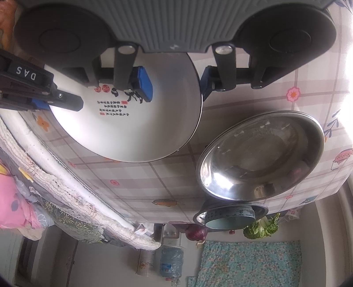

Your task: Organize plates and bowls

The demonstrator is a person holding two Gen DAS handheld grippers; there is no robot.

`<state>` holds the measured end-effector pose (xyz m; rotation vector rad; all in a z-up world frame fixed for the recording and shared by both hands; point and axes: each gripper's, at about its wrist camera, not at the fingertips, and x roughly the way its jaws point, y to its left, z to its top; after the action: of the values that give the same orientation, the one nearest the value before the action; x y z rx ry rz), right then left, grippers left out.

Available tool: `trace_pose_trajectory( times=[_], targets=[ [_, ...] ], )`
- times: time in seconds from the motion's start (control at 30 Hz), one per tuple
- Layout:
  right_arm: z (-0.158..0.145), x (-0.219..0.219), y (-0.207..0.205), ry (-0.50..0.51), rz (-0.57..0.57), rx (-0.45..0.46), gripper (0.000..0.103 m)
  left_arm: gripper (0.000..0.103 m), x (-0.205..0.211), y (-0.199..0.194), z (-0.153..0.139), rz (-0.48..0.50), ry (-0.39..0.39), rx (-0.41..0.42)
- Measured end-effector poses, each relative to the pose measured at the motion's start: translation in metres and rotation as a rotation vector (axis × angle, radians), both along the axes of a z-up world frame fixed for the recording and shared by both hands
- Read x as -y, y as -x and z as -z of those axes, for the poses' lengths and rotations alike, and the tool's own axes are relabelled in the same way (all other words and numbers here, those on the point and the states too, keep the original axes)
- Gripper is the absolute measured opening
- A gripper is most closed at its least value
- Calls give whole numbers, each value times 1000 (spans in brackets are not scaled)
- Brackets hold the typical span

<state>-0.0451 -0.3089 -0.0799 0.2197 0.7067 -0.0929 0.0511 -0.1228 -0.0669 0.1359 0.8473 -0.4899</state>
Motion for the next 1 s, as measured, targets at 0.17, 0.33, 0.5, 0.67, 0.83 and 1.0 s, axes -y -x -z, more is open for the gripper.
trace_pose_trajectory(
  times=[0.17,0.33,0.5,0.67,0.83,1.0],
  targets=[
    [-4,-2,-2,5,6,-1,26,46,-3,-1,-1,-6,17,-8],
    [-9,-3,-1,8,14,12,26,46,-5,1,-4,-4,24,-3],
    [-5,2,-1,-3,20,10,25,45,-4,2,0,6,21,-8],
    [0,3,3,-11,17,7,24,45,-3,3,0,26,12,0],
    [1,2,8,-7,3,7,24,47,-4,6,1,46,-1,0],
    [2,0,12,-13,-1,9,26,48,-6,9,1,54,0,1]
  ],
)
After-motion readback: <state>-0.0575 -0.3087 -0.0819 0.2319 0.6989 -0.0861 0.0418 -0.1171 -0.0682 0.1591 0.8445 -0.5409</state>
